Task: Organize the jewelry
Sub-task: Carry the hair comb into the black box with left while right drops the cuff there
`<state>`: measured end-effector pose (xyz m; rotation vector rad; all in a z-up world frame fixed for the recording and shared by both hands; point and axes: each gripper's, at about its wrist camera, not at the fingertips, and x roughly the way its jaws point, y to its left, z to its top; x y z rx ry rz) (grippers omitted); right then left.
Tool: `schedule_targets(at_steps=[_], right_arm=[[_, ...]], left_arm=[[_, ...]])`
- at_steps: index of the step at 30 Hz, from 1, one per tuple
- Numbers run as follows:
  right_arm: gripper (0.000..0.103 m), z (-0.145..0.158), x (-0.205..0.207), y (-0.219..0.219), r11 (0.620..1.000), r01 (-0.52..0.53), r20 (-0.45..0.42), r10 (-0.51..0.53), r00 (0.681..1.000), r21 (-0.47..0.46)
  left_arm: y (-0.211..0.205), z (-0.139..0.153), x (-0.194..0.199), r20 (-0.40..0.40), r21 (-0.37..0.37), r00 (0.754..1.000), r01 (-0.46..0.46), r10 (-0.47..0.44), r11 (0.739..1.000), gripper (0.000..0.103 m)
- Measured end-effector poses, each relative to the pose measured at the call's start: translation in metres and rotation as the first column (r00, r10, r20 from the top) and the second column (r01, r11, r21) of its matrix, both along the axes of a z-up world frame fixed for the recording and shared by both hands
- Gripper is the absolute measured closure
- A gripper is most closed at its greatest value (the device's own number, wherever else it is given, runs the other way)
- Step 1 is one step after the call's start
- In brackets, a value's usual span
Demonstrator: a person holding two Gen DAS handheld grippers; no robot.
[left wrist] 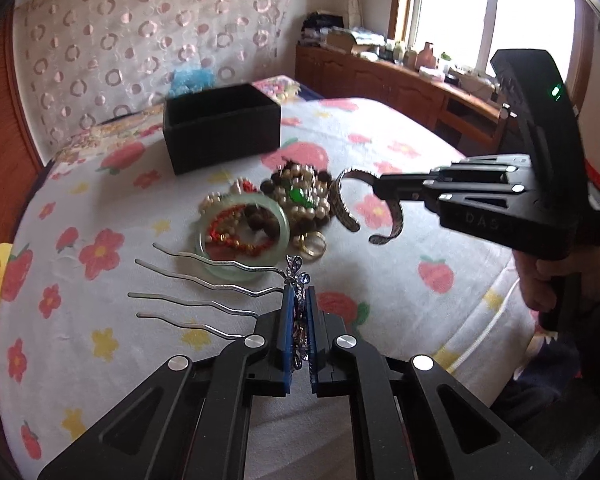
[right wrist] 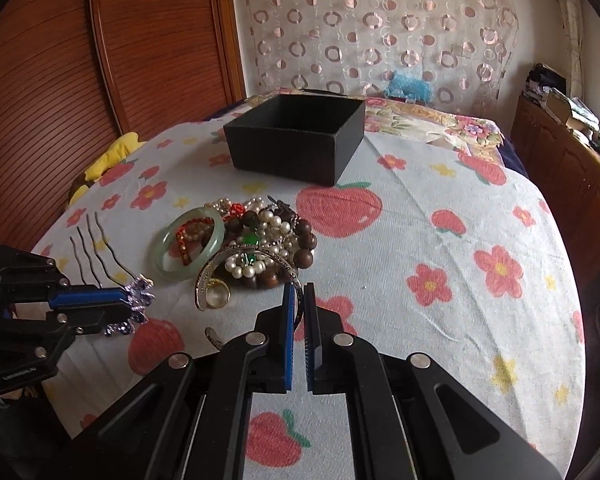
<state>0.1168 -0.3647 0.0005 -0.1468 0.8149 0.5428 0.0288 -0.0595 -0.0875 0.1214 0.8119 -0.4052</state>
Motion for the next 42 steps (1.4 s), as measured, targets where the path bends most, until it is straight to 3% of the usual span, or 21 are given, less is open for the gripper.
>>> schedule_targets(at_steps=[10, 28, 35, 42], right_arm=[[0.098, 0.026, 0.025, 0.008, 1.000, -0.009, 0.066, 0.009, 0.998, -0.005], [0.098, 0.054, 0.144, 0.044, 0.998, -0.050, 0.140, 0.054, 0.989, -0.030], [0.098, 0.041, 0.183, 0.067, 0.995, -0.096, 0.106, 0.100, 0.989, -0.041], [0.093, 0.022, 0.197, 0.080, 0.978, -0.192, 0.040, 0.196, 0.980, -0.086]], left_arm=[[0.016, 0.030, 0.021, 0.071, -0.027, 0.997, -0.041, 0.043, 0.999, 0.098], [0.038, 0.071, 0.105, 0.146, -0.080, 0.982, -0.112, 0.122, 0.991, 0.098], [0.040, 0.080, 0.146, 0.148, -0.066, 0.979, -0.130, 0.138, 0.989, 0.098], [0.031, 0.069, 0.182, 0.124, -0.054, 0.985, -0.114, 0.120, 0.992, 0.098]])
